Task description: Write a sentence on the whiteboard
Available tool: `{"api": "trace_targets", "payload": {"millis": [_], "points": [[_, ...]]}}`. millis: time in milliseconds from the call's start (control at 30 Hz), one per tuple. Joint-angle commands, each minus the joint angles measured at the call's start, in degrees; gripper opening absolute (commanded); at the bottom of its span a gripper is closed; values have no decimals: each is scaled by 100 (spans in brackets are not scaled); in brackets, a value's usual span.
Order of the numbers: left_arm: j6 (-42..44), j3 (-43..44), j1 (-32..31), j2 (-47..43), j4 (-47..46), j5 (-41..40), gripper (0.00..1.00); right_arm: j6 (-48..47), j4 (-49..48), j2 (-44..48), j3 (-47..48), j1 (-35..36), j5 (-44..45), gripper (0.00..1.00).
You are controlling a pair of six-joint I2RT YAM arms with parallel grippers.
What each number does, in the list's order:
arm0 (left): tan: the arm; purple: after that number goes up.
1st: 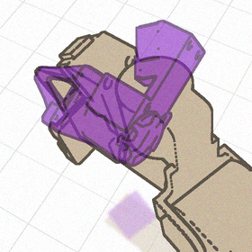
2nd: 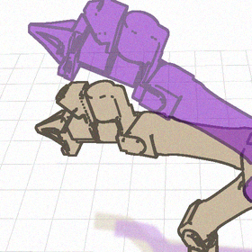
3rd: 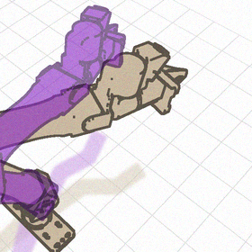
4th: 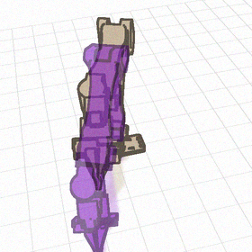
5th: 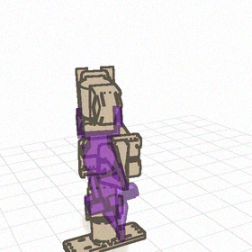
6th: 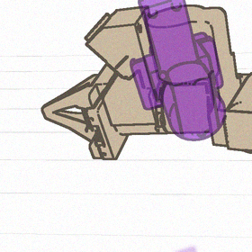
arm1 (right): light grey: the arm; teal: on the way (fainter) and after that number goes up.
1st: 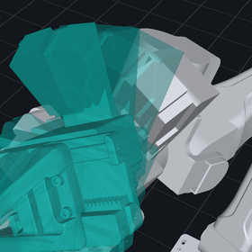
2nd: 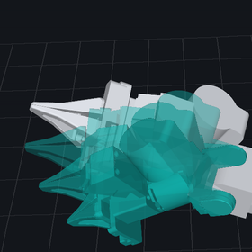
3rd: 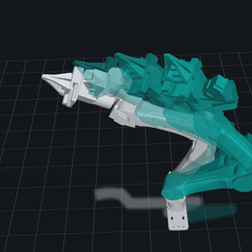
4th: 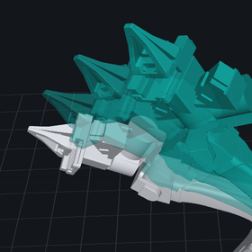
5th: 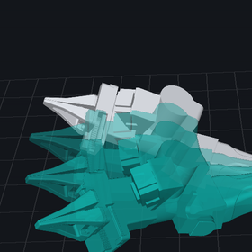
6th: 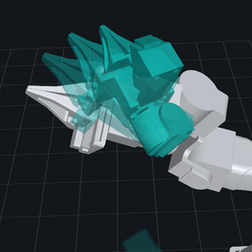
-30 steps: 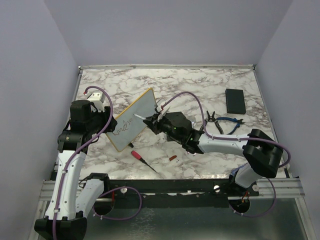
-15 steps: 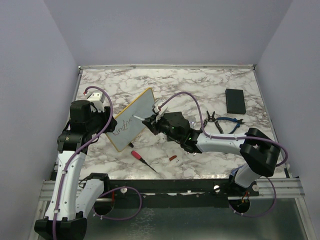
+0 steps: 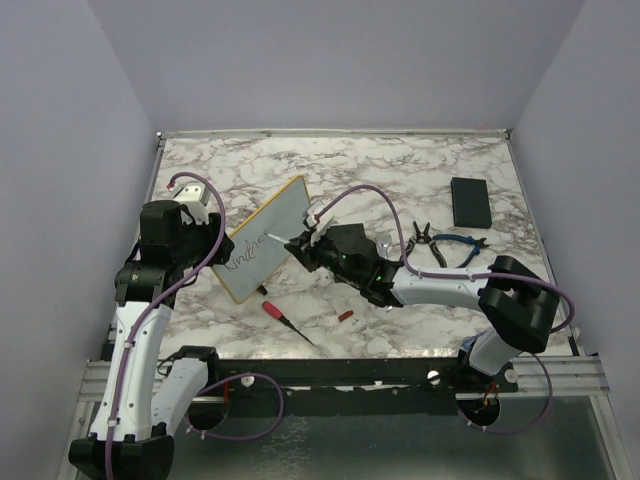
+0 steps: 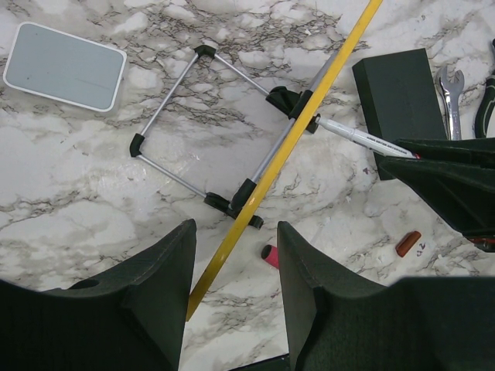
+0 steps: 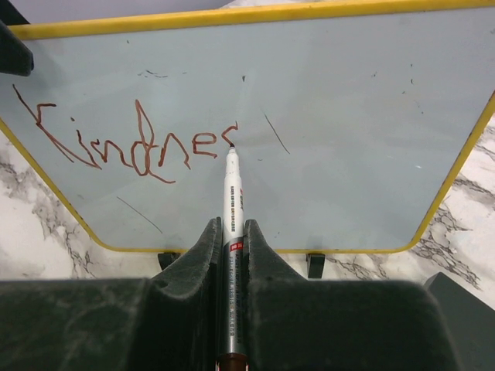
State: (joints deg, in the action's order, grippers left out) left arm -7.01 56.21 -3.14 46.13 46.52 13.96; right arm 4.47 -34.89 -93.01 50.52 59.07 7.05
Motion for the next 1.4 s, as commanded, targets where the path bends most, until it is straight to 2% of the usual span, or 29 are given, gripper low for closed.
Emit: {"api": "trace_targets", "payload": {"millis": [0, 667, 967, 1133, 1367], "points": [[-7, -31, -30, -43, 107, 134, 47, 60, 199, -107, 45, -1, 466, 1], [-9, -39, -30, -78, 108, 140, 47, -62, 70, -192, 17, 148, -266, 1], [-11, -39, -30, -69, 103, 135, 47, -13, -103, 324, -348, 166, 227, 1], [-9, -39, -33, -77, 107, 130, 47, -49, 24, 381, -264, 149, 687, 0], [-10, -42, -32, -90, 104, 141, 47, -120, -63, 293, -56, 120, 719, 1]]}}
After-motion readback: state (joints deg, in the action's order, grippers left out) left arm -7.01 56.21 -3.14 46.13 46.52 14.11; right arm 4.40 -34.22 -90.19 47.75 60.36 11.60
